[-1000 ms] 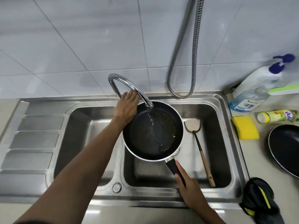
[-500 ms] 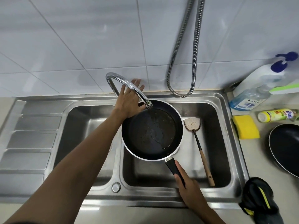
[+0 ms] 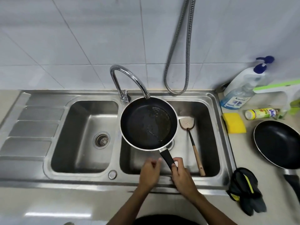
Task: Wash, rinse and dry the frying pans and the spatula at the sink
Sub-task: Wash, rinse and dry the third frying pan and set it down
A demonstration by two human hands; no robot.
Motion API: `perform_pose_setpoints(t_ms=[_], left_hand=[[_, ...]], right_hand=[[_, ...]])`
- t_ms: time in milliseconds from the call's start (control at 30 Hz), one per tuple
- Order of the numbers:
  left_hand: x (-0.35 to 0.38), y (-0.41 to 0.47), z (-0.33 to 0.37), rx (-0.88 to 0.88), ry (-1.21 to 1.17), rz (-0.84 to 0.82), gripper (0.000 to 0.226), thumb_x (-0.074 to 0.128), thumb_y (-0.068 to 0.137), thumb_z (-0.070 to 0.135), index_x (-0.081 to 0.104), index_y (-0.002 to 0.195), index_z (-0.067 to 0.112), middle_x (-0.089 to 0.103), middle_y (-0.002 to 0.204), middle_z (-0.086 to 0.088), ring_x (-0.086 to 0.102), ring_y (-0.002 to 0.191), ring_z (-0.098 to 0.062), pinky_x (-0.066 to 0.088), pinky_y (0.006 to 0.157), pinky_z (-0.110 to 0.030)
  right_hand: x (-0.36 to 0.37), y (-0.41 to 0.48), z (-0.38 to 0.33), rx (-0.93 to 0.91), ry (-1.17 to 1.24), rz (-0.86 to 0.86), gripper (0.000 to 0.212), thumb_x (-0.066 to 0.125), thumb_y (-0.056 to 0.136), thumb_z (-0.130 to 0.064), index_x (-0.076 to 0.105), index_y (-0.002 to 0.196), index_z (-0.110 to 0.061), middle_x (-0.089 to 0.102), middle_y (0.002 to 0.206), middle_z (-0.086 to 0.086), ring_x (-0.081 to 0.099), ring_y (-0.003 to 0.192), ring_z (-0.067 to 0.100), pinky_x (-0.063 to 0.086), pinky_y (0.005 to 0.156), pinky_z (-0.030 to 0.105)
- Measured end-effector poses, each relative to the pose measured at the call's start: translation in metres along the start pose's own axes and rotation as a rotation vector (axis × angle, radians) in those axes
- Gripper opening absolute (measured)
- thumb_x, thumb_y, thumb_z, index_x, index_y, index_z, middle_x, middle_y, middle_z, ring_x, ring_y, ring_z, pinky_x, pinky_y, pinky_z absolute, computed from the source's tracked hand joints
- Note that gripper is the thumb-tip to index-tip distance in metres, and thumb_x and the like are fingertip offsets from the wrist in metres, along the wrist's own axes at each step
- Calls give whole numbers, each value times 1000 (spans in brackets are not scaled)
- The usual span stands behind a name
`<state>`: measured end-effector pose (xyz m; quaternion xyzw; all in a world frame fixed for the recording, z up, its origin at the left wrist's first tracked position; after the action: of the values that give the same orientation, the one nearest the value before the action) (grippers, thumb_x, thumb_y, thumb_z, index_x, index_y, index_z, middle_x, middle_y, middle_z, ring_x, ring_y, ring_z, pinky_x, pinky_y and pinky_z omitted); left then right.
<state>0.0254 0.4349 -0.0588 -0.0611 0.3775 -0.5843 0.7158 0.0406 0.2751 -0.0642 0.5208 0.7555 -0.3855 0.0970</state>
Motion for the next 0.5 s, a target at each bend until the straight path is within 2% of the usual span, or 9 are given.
perform_pose_setpoints(t_ms=[67,133,200,233,300,367,433,500], left_hand=[[19,2,7,-124,-196,-123,42,49,106,47,62,78,18,69,76,-1,69,70,-14,52,73,-31],[35,15,12,-272,-443,-153,48,49,105,51,67,82,13,69,72,-2,68,63,-11,55,69,-30],[51,31,8,-370,-578,-124,58,55,94,65,70,90,10,75,84,-8,73,79,-22,62,79,-42],[57,34,6,-395,-588,-115,63,57,87,70,71,94,9,76,93,-10,74,90,-27,62,88,-47],[65,30,11,-435,-613,-114,62,57,90,69,70,101,9,74,100,-10,72,102,-30,59,96,-48],[69,24,19,-461,-630,-114,56,52,98,63,68,102,10,72,98,-10,71,100,-27,58,95,-44],[70,23,21,-464,-612,-92,57,47,101,61,67,101,8,71,94,-10,70,95,-26,58,89,-40],[72,22,20,-456,-612,-58,60,44,104,58,67,101,3,69,87,-11,68,88,-26,55,80,-37]], right_hand=[[-1,-1,0,3,3,-5,14,37,107,-31,40,121,-32,66,88,6,65,78,25,52,69,38],[0,-2,-2,1,-8,-15,16,35,108,-28,40,123,-30,67,91,5,64,76,20,49,62,30],[-1,-3,-6,5,-2,-18,17,36,109,-26,40,125,-27,67,92,4,64,73,13,42,53,14],[-1,-3,-6,2,5,-8,17,36,108,-25,40,125,-26,67,93,4,64,73,12,43,52,14],[-1,-2,-5,-13,24,13,14,38,108,-25,40,122,-27,69,96,5,66,76,16,51,57,21],[1,-2,-2,-12,25,7,11,37,108,-29,37,119,-31,69,98,7,68,78,23,58,67,44],[2,-4,-2,-13,14,-6,13,36,108,-34,36,121,-34,69,103,7,69,83,24,59,74,50],[0,-7,-4,-23,28,-10,18,35,108,-38,35,126,-36,70,108,6,70,86,22,60,76,48]])
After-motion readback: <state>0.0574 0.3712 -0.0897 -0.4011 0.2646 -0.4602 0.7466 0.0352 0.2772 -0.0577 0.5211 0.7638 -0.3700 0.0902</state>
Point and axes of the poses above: each hand's wrist, its own y-axis towards the middle knuckle, its own x-axis out of the palm, z = x × y, the point moved 3 cm from there along y, towards the middle knuckle
